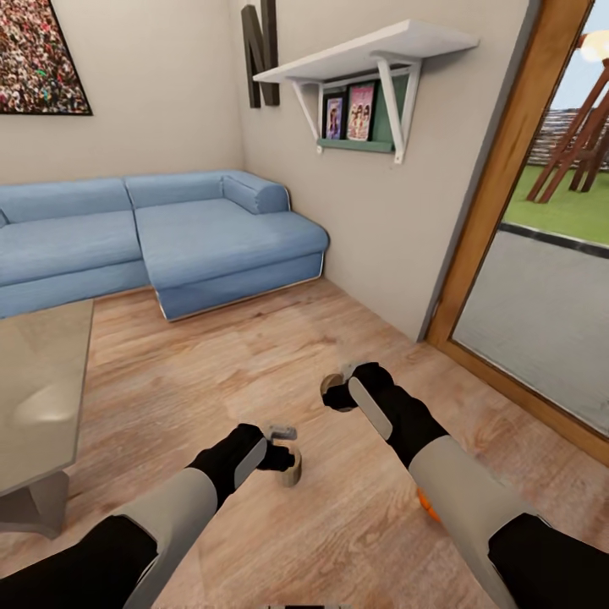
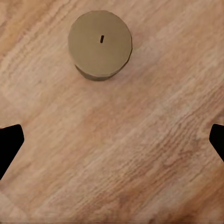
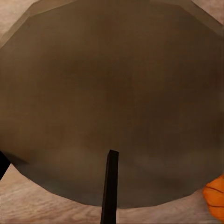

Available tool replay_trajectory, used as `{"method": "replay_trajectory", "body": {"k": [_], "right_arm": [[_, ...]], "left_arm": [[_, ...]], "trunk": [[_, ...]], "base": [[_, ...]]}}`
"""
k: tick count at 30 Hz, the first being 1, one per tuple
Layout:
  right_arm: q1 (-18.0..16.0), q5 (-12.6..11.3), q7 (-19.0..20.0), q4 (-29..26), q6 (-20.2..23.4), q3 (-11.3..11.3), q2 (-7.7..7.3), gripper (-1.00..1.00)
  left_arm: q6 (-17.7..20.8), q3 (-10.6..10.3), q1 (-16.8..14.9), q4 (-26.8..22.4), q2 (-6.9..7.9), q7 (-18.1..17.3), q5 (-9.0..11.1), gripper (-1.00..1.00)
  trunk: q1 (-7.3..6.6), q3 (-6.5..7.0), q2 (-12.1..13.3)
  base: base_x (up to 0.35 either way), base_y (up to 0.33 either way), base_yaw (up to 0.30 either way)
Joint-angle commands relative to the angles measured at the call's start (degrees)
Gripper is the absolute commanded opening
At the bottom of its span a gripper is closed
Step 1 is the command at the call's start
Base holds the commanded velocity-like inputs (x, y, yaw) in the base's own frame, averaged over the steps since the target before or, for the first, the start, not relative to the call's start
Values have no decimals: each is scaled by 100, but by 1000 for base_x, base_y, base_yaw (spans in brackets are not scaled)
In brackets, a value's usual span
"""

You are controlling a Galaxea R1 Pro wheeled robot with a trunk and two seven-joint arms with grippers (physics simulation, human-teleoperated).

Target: Place each of the two pumpkins and all three candles from the living room inside a cabinet in the living room (use any cabinet), then make sure every cabinet is closed, and position the cauldron so it is next to a table in the living room.

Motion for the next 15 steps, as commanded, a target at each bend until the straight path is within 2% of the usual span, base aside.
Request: {"method": "replay_trajectory", "body": {"k": [1,15], "right_arm": [[-6,-53,-64,-5,11,17,0,-100],[-1,-63,-72,-2,10,26,60,-100]], "left_arm": [[22,-17,-3,-1,0,42,45,100],[34,46,-3,24,15,38,55,100]], "trunk": [[0,-37,-4],[37,-407,-23]], "base": [[0,0,0],[0,0,0]]}}
